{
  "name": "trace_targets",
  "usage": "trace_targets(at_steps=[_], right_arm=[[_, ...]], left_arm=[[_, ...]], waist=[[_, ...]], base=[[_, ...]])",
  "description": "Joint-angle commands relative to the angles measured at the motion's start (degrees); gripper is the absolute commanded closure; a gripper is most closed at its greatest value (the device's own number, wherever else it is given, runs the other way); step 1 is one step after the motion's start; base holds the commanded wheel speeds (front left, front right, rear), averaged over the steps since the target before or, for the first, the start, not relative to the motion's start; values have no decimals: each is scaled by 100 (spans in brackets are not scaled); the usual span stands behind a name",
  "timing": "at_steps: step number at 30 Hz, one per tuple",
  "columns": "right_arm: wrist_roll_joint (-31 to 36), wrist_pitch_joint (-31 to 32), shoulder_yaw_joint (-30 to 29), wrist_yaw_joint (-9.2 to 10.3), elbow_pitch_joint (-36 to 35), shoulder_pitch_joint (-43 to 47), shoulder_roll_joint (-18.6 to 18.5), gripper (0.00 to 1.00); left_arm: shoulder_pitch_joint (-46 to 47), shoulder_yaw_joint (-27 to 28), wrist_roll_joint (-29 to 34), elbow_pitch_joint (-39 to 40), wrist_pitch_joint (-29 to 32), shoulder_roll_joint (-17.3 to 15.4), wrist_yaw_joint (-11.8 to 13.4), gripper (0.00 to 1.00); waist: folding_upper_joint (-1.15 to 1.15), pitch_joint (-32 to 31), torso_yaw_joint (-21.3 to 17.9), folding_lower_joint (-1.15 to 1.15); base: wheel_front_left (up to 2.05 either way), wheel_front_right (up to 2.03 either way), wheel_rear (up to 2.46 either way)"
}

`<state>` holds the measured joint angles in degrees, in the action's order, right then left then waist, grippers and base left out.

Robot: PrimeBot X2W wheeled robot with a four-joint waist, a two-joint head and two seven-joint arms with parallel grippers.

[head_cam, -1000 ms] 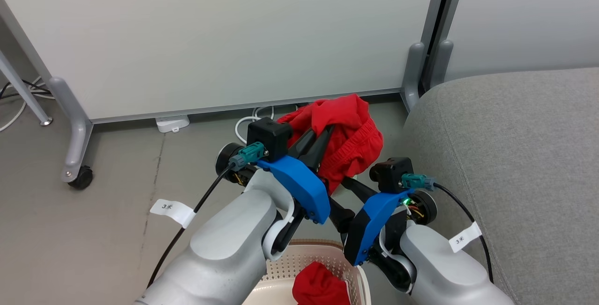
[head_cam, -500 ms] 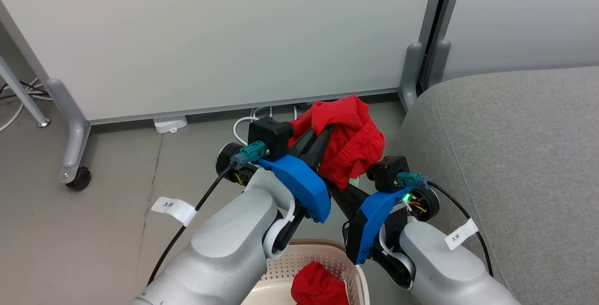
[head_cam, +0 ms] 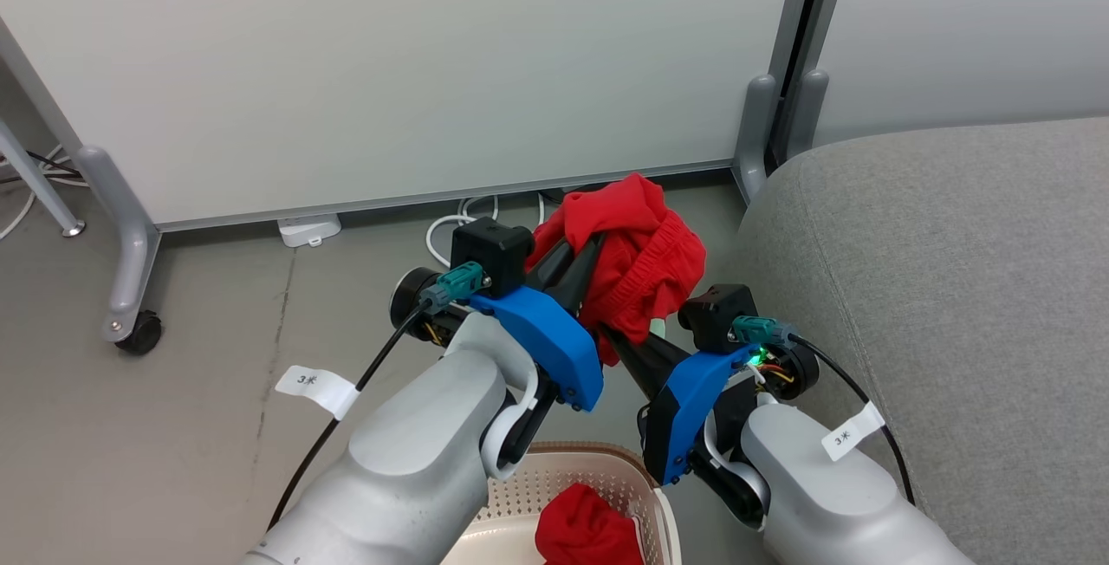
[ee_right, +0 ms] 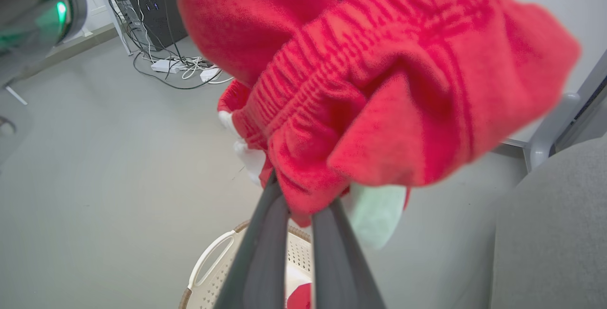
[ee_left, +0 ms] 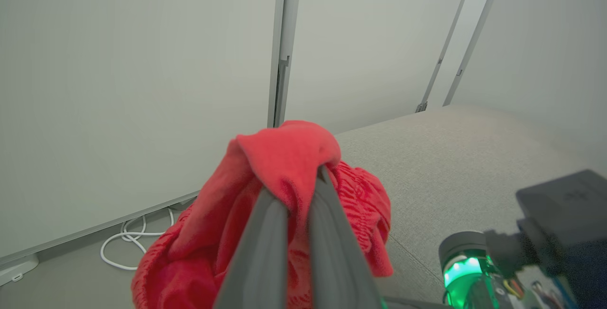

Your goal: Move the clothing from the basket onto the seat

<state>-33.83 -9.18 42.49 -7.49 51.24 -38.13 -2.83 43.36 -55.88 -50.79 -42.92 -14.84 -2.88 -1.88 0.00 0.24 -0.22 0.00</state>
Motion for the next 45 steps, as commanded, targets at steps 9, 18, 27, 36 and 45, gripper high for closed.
trace_targets(at_steps=[9,18,27,36,45], right_arm=[[628,-159,-267,-1,-181,-16,-11,100],[1654,-114,-1015,-1,-721,306,-11,100],[2618,285,-1999,-1,-2208,1134,-11,100],[3023,920,-2928,-1,-4105,2331,-10,100],[2871,1208,-3464,-1,-5184,3065,-9,100]], left_arm=[[-166,194,489,360,-41,-225,-60,0],[-1253,1113,1280,1748,-42,-822,72,0],[-2877,2360,1948,2869,-38,-1183,175,0],[-3752,3341,2284,3168,-39,-1012,169,0],[-4074,3864,2640,3250,-38,-837,23,0]], waist=[[0,47,-71,0],[0,153,-238,0],[0,246,-522,0],[0,338,-1031,0],[0,459,-1851,0]], base=[[0,0,0],[0,0,0],[0,0,0],[0,0,0],[0,0,0]])
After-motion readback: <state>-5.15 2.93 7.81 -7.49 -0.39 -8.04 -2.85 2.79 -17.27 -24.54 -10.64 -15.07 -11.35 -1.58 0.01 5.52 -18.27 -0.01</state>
